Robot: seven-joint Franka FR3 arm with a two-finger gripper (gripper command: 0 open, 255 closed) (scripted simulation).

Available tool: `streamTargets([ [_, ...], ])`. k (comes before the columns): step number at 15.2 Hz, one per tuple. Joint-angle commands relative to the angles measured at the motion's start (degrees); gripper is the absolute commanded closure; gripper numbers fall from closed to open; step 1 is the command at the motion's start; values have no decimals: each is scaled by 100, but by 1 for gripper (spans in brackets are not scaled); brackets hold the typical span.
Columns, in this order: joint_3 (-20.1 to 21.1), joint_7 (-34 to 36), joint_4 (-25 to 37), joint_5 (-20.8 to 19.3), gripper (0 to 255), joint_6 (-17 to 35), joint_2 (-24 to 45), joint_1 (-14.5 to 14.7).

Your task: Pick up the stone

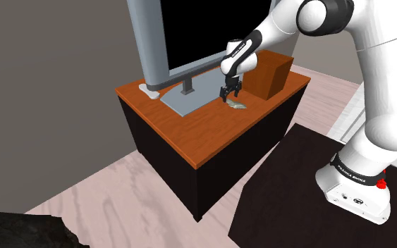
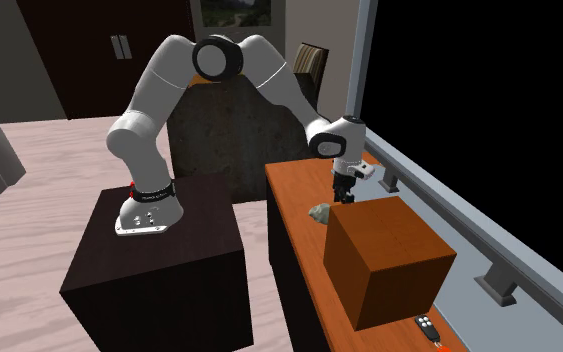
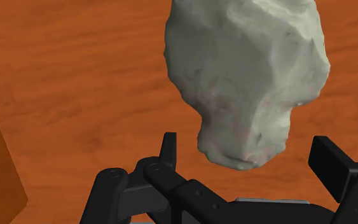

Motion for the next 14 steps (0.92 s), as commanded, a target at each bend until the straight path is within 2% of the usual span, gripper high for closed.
streamTargets([
  [1, 15, 5, 52, 13, 0, 82, 131, -3],
  [4, 25, 1, 77, 23, 0, 155, 228, -11],
  [5, 26, 4, 77, 24, 255, 159, 233, -9],
  [14, 25, 1, 77, 23, 255, 154, 228, -11],
])
